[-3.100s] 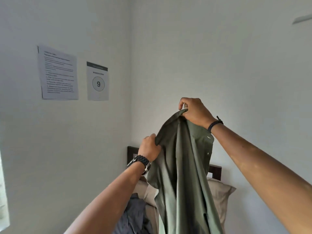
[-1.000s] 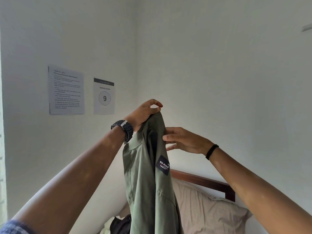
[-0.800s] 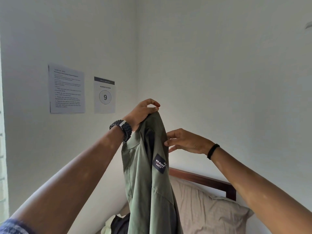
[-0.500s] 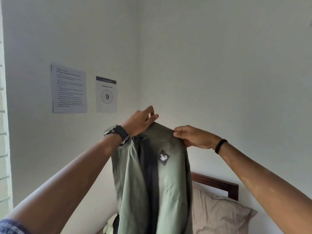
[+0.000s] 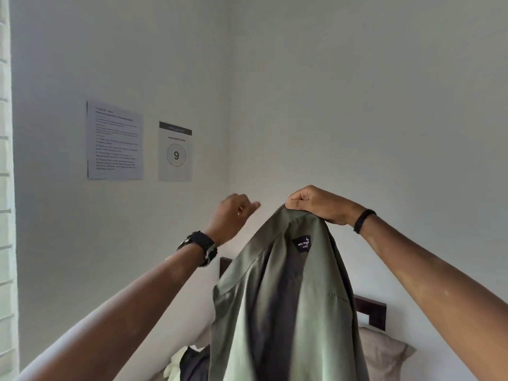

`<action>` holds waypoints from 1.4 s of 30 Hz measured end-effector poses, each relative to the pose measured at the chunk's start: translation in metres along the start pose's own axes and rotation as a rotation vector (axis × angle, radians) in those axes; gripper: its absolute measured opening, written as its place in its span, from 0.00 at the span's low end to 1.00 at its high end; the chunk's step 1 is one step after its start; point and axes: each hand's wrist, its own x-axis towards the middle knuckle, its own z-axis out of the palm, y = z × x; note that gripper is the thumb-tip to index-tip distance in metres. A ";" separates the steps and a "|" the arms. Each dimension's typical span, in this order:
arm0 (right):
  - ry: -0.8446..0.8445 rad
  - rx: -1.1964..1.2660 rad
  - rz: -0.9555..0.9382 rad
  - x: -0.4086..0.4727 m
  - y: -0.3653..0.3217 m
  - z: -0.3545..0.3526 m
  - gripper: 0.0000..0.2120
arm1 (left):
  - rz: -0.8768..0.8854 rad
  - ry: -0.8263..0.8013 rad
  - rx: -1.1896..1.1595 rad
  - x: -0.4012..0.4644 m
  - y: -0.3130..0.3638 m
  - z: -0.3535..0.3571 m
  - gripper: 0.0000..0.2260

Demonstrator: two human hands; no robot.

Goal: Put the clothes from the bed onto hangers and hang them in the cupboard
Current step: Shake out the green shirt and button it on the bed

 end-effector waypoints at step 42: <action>0.124 -0.734 0.024 -0.059 -0.024 0.019 0.16 | -0.112 -0.456 0.255 -0.056 -0.042 -0.055 0.18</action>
